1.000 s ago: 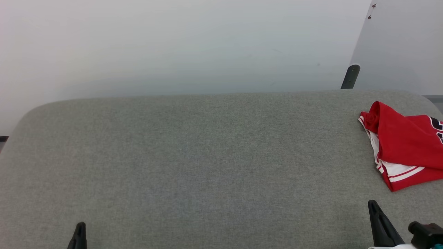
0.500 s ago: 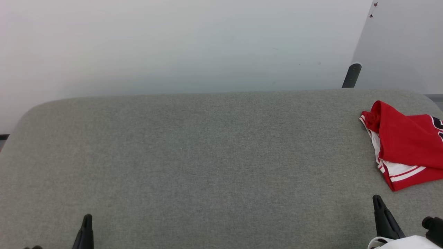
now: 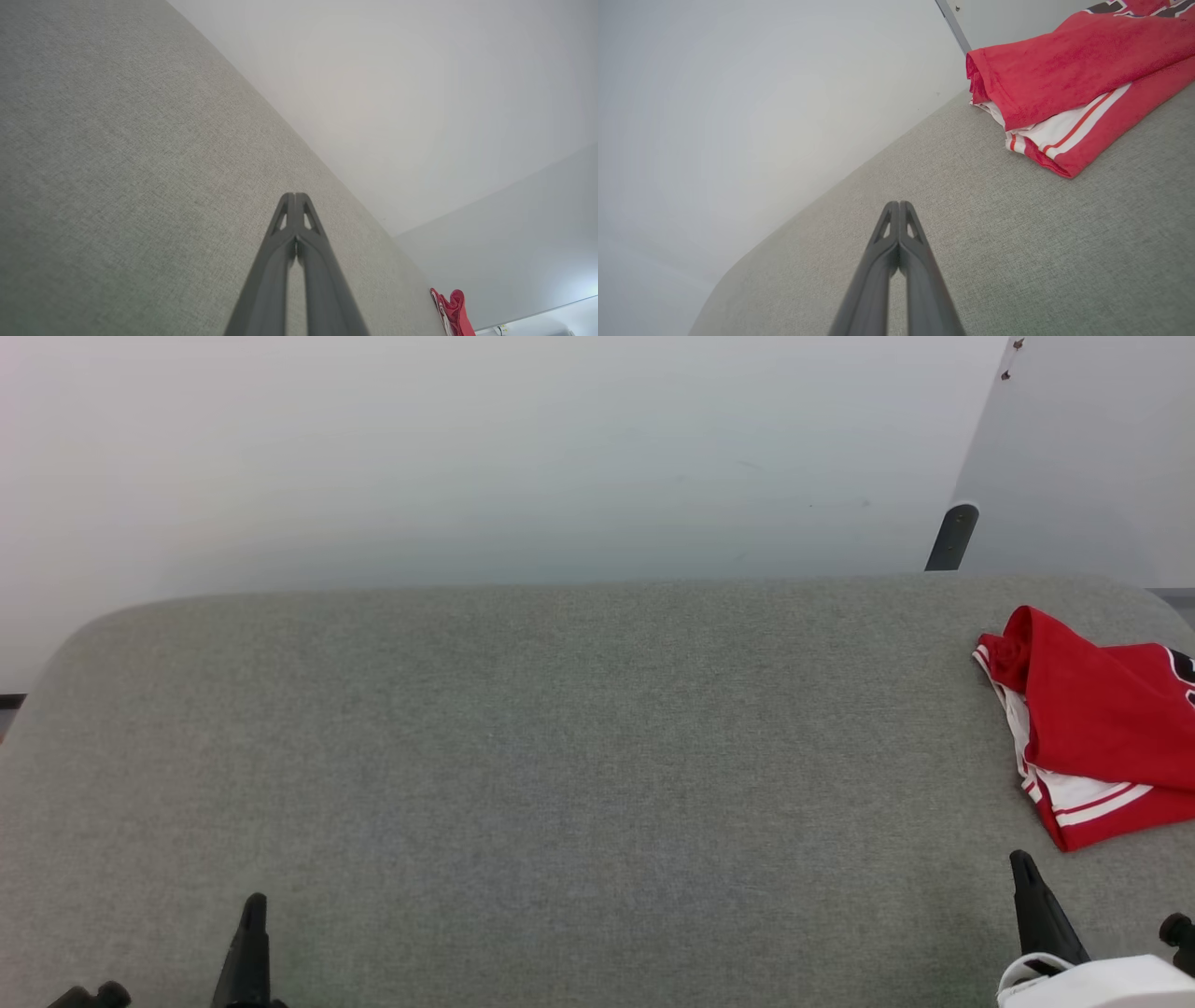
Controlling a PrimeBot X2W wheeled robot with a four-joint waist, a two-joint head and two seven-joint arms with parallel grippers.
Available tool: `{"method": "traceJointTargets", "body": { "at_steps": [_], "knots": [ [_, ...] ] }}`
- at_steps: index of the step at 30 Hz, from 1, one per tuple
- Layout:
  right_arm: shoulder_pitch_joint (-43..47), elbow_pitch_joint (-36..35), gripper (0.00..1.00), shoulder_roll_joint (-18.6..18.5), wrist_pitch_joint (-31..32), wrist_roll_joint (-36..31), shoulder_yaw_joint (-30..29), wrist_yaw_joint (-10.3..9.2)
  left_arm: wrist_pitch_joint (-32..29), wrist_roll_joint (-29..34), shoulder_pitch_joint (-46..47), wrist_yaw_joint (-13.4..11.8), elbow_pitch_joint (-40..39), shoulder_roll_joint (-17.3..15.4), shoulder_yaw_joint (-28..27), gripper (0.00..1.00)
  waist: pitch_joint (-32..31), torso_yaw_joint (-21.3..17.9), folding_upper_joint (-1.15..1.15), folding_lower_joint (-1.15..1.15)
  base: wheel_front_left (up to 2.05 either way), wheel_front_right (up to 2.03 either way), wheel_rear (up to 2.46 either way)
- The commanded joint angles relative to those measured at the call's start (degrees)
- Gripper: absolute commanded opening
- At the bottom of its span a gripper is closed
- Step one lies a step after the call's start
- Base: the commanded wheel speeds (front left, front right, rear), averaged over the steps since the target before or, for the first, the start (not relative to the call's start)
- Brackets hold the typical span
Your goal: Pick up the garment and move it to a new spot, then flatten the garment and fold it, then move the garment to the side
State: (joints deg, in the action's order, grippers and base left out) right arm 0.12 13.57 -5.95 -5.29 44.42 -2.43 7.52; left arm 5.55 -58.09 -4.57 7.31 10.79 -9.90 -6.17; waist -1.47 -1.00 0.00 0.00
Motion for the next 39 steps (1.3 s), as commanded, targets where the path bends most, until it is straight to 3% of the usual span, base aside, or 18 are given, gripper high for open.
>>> {"method": "traceJointTargets", "body": {
  "at_steps": [1, 39],
  "knots": [
    [-1.62, -0.62, 0.00, 0.01, 0.20, 1.36, -0.30, -0.02, -0.14, -0.97, 1.21, 0.10, -0.49, -0.27, -0.33, 0.00, 0.01, 0.01, 0.00, 0.00, 0.00, 0.00, 0.00],
    [-4.44, -0.10, 0.00, 1.68, 6.46, 26.26, -2.41, -0.02, -6.62, -18.77, 6.54, 0.19, 1.51, 3.63, -0.42, 0.00, 0.73, 0.44, 0.00, 0.00, 0.00, 0.00, 0.00]
  ]
}}
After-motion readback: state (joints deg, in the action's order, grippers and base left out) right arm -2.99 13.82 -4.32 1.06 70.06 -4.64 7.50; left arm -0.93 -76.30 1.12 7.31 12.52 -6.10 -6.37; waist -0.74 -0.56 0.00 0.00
